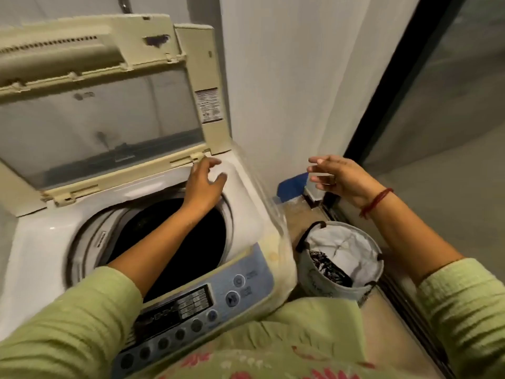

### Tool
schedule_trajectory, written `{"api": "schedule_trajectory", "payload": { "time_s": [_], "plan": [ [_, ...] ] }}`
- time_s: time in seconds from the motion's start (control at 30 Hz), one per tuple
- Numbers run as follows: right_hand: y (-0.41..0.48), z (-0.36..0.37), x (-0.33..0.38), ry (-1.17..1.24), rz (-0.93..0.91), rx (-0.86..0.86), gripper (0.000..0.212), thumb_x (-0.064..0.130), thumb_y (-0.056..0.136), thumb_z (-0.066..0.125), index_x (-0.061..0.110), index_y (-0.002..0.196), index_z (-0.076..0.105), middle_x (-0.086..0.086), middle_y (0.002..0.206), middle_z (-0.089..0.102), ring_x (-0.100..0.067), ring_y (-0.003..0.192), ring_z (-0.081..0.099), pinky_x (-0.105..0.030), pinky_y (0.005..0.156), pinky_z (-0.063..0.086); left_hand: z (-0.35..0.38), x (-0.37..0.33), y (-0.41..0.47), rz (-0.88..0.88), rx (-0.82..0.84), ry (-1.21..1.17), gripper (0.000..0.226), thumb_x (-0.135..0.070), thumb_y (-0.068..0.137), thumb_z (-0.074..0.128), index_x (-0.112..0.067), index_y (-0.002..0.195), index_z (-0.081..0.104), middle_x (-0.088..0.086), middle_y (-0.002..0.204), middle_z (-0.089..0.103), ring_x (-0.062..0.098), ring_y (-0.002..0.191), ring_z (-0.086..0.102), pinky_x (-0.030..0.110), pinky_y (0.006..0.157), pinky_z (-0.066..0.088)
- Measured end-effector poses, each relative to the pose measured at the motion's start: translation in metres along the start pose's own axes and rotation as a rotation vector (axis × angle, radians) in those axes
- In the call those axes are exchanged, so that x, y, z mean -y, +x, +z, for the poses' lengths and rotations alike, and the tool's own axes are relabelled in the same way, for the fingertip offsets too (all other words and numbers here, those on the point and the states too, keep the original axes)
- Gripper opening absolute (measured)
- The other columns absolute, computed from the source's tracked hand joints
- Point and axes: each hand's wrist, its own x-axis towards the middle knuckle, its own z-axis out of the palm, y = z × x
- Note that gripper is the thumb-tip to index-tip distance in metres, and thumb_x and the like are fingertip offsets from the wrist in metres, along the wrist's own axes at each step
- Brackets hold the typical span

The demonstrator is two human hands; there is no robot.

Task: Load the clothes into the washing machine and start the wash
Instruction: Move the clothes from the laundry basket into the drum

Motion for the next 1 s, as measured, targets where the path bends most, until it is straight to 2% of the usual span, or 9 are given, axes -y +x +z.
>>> {"api": "schedule_trajectory", "payload": {
  "time_s": [0.23, 0.43, 0.53, 0.63, 0.7, 0.77, 0.83, 0.9, 1.0],
  "plan": [
    [-0.01, -0.088, -0.062, 0.083, 0.148, -0.276, 0.017, 0.007, 0.093, 0.048, 0.017, 0.088, 0.061, -0.002, 0.081, 0.063, -0.007, 0.057, 0.059, -0.015, 0.05, 0.047, 0.13, -0.106, -0.014, 0.329, 0.394, 0.193, 0.045, -0.038, 0.079, 0.055, -0.015, 0.117, 0.059, 0.01, 0.125, 0.05, 0.026, 0.123, 0.042, 0.033, 0.106, 0.028],
    [0.016, -0.16, -0.138, 0.102, 0.305, -0.385, 0.02, 0.008, 0.094, 0.046, 0.018, 0.085, 0.061, -0.002, 0.082, 0.062, -0.009, 0.064, 0.058, -0.017, 0.057, 0.045, 0.277, -0.12, 0.005, 0.095, 0.778, 0.358, 0.044, -0.035, 0.084, 0.059, -0.017, 0.123, 0.055, 0.013, 0.137, 0.042, 0.029, 0.128, 0.04, 0.034, 0.103, 0.035],
    [0.05, -0.193, -0.187, 0.124, 0.39, -0.405, 0.019, 0.008, 0.092, 0.049, 0.019, 0.082, 0.061, -0.003, 0.082, 0.061, -0.012, 0.07, 0.055, -0.021, 0.063, 0.044, 0.355, -0.09, 0.011, -0.009, 0.867, 0.38, 0.043, -0.038, 0.087, 0.055, -0.013, 0.122, 0.055, 0.012, 0.136, 0.049, 0.028, 0.119, 0.049, 0.031, 0.093, 0.04],
    [0.098, -0.221, -0.255, 0.059, 0.487, -0.374, 0.02, 0.008, 0.092, 0.047, 0.021, 0.086, 0.061, -0.001, 0.081, 0.058, -0.012, 0.069, 0.052, -0.022, 0.062, 0.042, 0.43, -0.041, 0.008, -0.156, 0.92, 0.358, 0.037, -0.021, 0.092, 0.052, -0.009, 0.127, 0.049, 0.013, 0.14, 0.037, 0.03, 0.127, 0.04, 0.032, 0.1, 0.038],
    [0.136, -0.24, -0.312, -0.067, 0.54, -0.359, 0.021, 0.007, 0.091, 0.045, 0.015, 0.101, 0.06, -0.003, 0.079, 0.055, -0.014, 0.067, 0.05, -0.025, 0.059, 0.04, 0.486, 0.002, 0.0, -0.231, 0.996, 0.398, 0.013, -0.006, 0.091, 0.047, -0.009, 0.099, 0.057, 0.011, 0.11, 0.051, 0.028, 0.112, 0.047, 0.033, 0.093, 0.042],
    [0.167, -0.253, -0.375, -0.26, 0.592, -0.321, 0.034, 0.009, 0.09, 0.047, 0.013, 0.123, 0.05, -0.007, 0.089, 0.054, -0.021, 0.079, 0.053, -0.03, 0.068, 0.043, 0.543, 0.051, -0.015, -0.318, 1.078, 0.43, 0.023, 0.001, 0.09, 0.043, -0.012, 0.073, 0.05, 0.004, 0.079, 0.047, 0.027, 0.088, 0.049, 0.035, 0.086, 0.044],
    [0.183, -0.254, -0.438, -0.383, 0.646, -0.259, 0.051, 0.013, 0.089, 0.051, 0.014, 0.137, 0.037, -0.013, 0.108, 0.055, -0.028, 0.1, 0.055, -0.034, 0.088, 0.047, 0.589, 0.097, -0.029, -0.442, 1.105, 0.415, 0.017, -0.005, 0.092, 0.044, -0.004, 0.102, 0.057, 0.016, 0.102, 0.055, 0.031, 0.099, 0.053, 0.038, 0.096, 0.044],
    [0.193, -0.249, -0.503, -0.454, 0.697, -0.164, 0.067, 0.017, 0.087, 0.056, 0.014, 0.145, 0.024, -0.019, 0.132, 0.048, -0.035, 0.122, 0.049, -0.041, 0.103, 0.041, 0.637, 0.146, -0.04, -0.546, 1.029, 0.405, 0.045, -0.016, 0.091, 0.051, -0.004, 0.133, 0.042, 0.021, 0.133, 0.047, 0.037, 0.121, 0.048, 0.04, 0.104, 0.041],
    [0.195, -0.236, -0.586, -0.484, 0.881, 0.0, 0.091, 0.037, 0.082, 0.058, 0.021, 0.15, 0.001, -0.02, 0.15, 0.028, -0.039, 0.134, 0.034, -0.047, 0.112, 0.03, 0.693, 0.212, -0.054, -0.638, 0.887, 0.411, 0.06, -0.02, 0.087, 0.057, -0.006, 0.14, 0.034, 0.021, 0.142, 0.04, 0.037, 0.129, 0.041, 0.04, 0.109, 0.036]
  ]
}}
